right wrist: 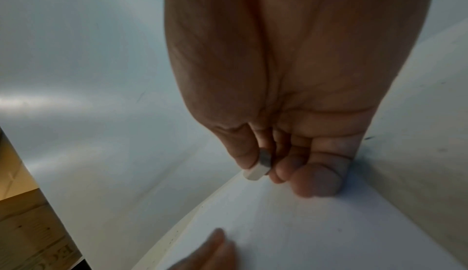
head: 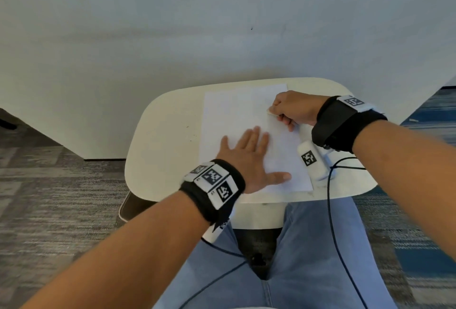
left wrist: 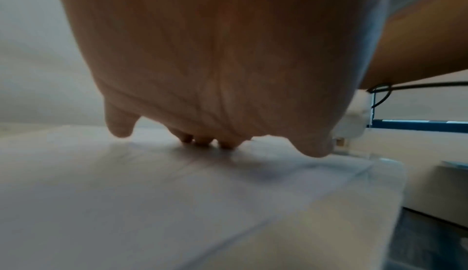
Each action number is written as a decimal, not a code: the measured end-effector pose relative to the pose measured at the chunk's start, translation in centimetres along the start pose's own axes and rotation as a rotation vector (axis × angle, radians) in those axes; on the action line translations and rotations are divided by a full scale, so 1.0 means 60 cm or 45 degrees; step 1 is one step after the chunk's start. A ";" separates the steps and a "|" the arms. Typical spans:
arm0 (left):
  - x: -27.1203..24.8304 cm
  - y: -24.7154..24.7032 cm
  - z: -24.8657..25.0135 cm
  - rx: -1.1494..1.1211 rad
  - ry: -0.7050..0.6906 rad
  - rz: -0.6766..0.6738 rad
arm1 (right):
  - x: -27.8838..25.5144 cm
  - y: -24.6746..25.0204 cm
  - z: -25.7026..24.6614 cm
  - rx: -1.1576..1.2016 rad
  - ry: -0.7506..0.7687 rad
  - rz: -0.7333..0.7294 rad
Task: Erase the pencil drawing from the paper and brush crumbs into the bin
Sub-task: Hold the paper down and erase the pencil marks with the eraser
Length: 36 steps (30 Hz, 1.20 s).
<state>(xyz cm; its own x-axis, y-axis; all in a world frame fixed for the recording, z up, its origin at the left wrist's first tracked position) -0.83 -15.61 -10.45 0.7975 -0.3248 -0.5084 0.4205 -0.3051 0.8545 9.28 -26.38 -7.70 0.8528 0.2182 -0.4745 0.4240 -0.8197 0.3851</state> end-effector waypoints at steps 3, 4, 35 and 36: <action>-0.018 -0.025 -0.094 0.018 0.429 -0.163 | 0.001 -0.001 0.001 0.009 -0.003 -0.007; -0.029 -0.028 -0.120 0.038 0.557 -0.227 | 0.001 0.000 0.002 0.012 -0.004 -0.009; -0.006 0.016 -0.029 0.029 0.186 0.023 | -0.004 0.000 0.003 0.079 -0.075 -0.004; 0.000 0.026 0.005 0.026 0.032 0.076 | -0.004 -0.001 0.001 0.076 -0.073 -0.005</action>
<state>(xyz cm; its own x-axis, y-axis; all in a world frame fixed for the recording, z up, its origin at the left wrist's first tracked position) -0.27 -16.34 -9.13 0.8316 -0.3206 -0.4534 0.3630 -0.3040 0.8808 9.02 -26.44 -7.63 0.8317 0.1923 -0.5208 0.4068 -0.8495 0.3359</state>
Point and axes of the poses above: each hand's wrist, its own x-axis towards the middle knuckle, its own y-axis out of the back of the hand, z = x × y, the point moved 8 cm from there along x, towards the middle knuckle, and after that the axes turned 12 degrees about x, right-handed, at the moved point
